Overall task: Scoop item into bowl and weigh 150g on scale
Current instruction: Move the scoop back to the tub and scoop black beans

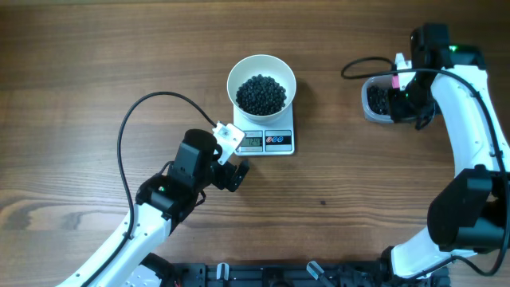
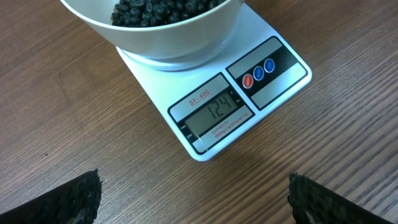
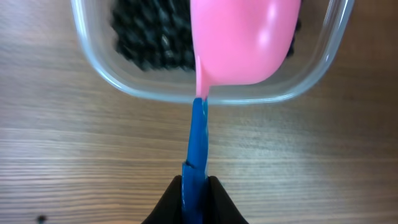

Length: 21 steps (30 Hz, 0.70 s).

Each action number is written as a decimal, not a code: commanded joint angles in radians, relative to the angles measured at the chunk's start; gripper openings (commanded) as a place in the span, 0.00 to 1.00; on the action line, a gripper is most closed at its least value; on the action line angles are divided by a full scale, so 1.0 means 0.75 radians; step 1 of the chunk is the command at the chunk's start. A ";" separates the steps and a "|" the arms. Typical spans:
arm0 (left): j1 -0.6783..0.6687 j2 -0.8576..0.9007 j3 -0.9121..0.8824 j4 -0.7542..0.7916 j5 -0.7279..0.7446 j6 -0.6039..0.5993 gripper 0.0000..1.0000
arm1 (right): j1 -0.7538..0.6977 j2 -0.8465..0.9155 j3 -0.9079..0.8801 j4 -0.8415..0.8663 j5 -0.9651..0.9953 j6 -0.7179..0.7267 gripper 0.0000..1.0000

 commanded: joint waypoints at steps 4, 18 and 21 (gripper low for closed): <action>0.012 0.000 -0.004 0.000 -0.008 0.007 1.00 | -0.006 -0.007 -0.056 0.079 0.129 0.052 0.04; 0.012 0.000 -0.005 0.000 -0.008 0.007 1.00 | -0.019 0.098 -0.056 0.154 0.279 0.012 0.04; 0.012 0.000 -0.005 0.000 -0.008 0.007 1.00 | -0.019 0.105 -0.056 0.154 0.276 0.011 0.04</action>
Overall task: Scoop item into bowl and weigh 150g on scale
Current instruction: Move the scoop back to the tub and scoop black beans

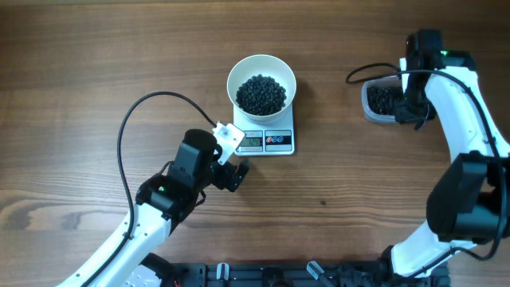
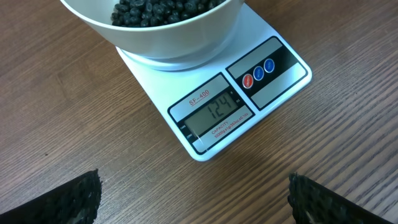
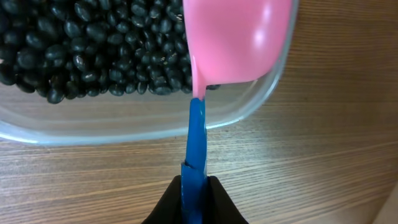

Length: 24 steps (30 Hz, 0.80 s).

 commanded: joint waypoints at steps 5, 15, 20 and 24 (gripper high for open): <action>0.012 0.000 -0.005 0.000 -0.008 0.007 1.00 | -0.006 0.024 -0.005 -0.014 -0.092 -0.072 0.04; 0.012 0.000 -0.005 0.000 -0.008 0.007 1.00 | -0.006 0.028 -0.005 -0.086 -0.192 -0.093 0.04; 0.012 0.000 -0.005 0.000 -0.008 0.007 1.00 | -0.005 0.043 -0.005 -0.103 -0.329 -0.121 0.04; 0.012 0.000 -0.005 0.000 -0.008 0.007 1.00 | -0.005 0.043 -0.005 -0.114 -0.441 -0.142 0.04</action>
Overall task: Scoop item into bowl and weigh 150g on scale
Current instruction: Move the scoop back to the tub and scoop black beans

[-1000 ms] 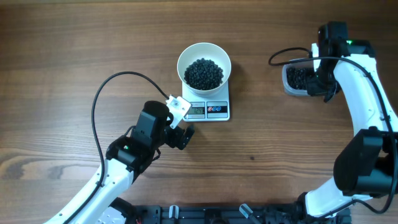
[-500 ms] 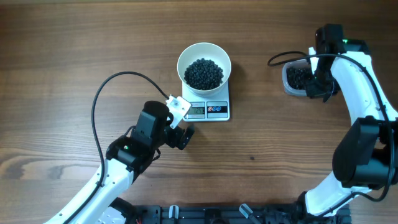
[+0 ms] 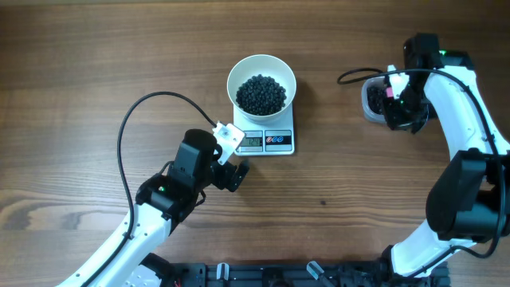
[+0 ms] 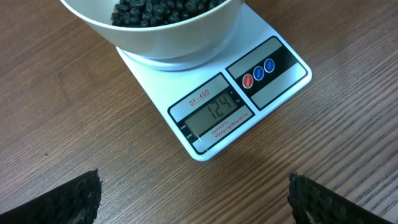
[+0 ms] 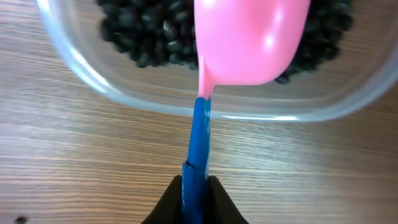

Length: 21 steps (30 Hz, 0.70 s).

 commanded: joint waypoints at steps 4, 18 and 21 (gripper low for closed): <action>0.012 0.000 -0.005 0.000 -0.008 0.007 1.00 | -0.004 0.037 -0.005 -0.028 -0.248 -0.036 0.04; 0.012 0.000 -0.005 0.000 -0.008 0.007 1.00 | -0.034 0.036 -0.005 -0.101 -0.423 -0.037 0.04; 0.012 0.000 -0.005 0.000 -0.008 0.007 1.00 | -0.075 0.036 -0.005 -0.107 -0.448 -0.037 0.04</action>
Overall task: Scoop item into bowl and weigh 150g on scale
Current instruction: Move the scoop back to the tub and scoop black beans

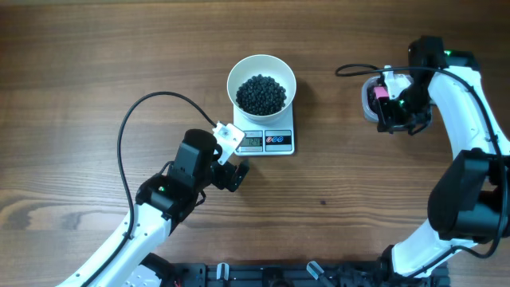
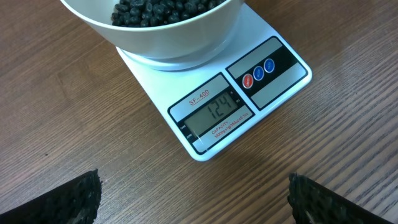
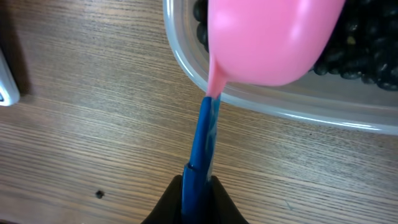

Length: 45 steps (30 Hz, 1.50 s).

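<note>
A white bowl point(image 1: 261, 82) of black beans sits on the white scale point(image 1: 269, 142); its display point(image 2: 216, 111) reads 124. My left gripper point(image 2: 194, 196) hangs open just in front of the scale, nothing between its fingers. My right gripper point(image 3: 199, 186) is shut on the blue handle of a pink scoop point(image 3: 273, 40). The scoop's underside faces the camera, over the left rim of the clear container point(image 3: 261, 102) of black beans; what it carries is hidden. From overhead the scoop point(image 1: 381, 93) shows at the container's point(image 1: 371, 102) left side.
A black cable point(image 1: 127, 135) loops across the wood left of the left arm. Another cable point(image 1: 351, 68) runs left of the bean container. The scale's edge shows at the far left of the right wrist view.
The right gripper has shifted left with the scoop, from over the container's near rim to its left rim. The left arm and the 124 reading are unchanged.
The right gripper held the scoop over the container's near rim, then further in over the beans, then back at the near rim, and now at its left rim. The scale read 124 throughout and the left gripper stayed open by it.
</note>
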Each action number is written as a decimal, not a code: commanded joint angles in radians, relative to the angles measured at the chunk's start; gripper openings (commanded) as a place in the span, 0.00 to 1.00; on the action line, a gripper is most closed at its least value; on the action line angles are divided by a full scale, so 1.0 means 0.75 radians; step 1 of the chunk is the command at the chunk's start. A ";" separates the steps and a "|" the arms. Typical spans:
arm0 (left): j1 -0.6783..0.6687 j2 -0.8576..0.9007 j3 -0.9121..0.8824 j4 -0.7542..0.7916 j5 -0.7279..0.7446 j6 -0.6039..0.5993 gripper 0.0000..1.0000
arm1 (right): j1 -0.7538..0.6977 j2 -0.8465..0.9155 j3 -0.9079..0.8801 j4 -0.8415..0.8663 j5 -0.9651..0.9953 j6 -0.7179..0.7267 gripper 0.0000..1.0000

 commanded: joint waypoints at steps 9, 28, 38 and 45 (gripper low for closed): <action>0.012 0.000 -0.005 0.000 -0.008 0.007 1.00 | -0.194 0.036 -0.005 -0.017 -0.375 -0.107 0.04; 0.012 0.000 -0.005 0.000 -0.008 0.006 1.00 | -0.483 0.036 -0.005 -0.045 -0.763 -0.278 0.04; 0.012 0.000 -0.005 0.001 -0.008 0.007 1.00 | -0.486 0.036 0.020 -0.132 -0.901 -0.309 0.04; 0.012 0.000 -0.005 0.000 -0.008 0.007 1.00 | -0.392 0.034 0.104 -0.209 -0.926 -0.331 0.04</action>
